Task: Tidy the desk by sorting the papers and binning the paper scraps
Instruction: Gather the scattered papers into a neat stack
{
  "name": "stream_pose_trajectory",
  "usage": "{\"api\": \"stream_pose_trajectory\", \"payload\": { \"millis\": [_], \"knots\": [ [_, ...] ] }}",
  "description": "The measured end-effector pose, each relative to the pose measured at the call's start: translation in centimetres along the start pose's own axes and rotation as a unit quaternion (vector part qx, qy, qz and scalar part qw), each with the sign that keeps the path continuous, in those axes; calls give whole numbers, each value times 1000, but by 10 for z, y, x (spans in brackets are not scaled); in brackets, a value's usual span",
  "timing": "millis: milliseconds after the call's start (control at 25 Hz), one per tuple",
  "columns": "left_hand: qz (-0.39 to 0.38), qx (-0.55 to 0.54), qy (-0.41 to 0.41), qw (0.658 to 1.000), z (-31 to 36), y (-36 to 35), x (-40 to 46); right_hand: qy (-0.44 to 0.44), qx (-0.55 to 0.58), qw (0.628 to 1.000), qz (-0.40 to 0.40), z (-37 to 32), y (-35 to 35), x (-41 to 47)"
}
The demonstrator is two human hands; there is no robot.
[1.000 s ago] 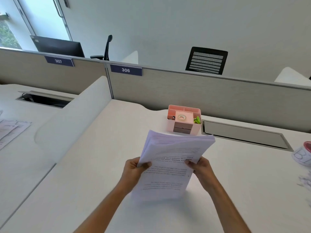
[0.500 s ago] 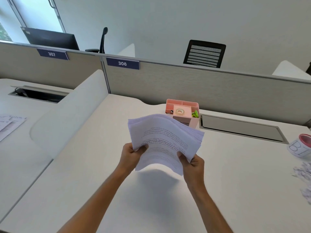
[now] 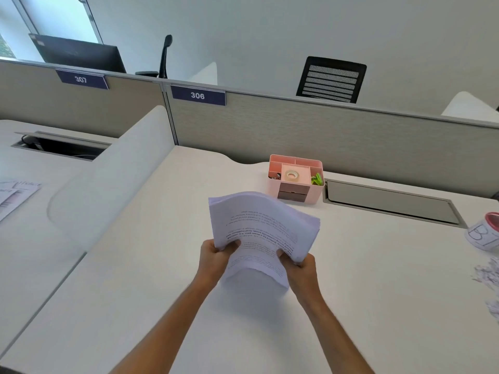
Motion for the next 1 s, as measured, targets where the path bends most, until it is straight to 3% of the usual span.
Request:
{"api": "stream_pose_trajectory", "payload": {
  "millis": [120,280,520,600,680,800,920,960,1000],
  "knots": [
    [-23,1,-23,999,0,1,0,9,13,1000,-5,-1,3,-1],
    [-51,27,16,998,-19,1,-6,-45,-31,998,-14,17,4,-2],
    [-19,82,23,996,-22,1,1,-83,-74,994,7,19,14,4],
    [-43,138,14,989,-19,5,4,-63,-50,996,23,4,20,3],
    [-67,203,-24,977,-9,10,4,4,-102,991,87,-24,29,3],
    [-99,318,-124,935,20,14,6,161,-303,927,153,-78,42,7],
    [-129,362,-149,911,48,18,12,292,-512,800,114,-127,39,7],
    [-135,381,-169,899,58,18,14,308,-541,777,91,-138,38,8],
    [-140,401,-198,884,68,19,14,309,-544,778,57,-146,36,9]
  ]
}}
Point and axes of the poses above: each hand's wrist, its own x-axis towards the middle knuckle, its own y-axis out of the back of the hand, z = x × y, the point moved 3 cm from there along x, towards the middle knuckle, and after that the axes turned 7 degrees about -z, right-handed, at the moved point
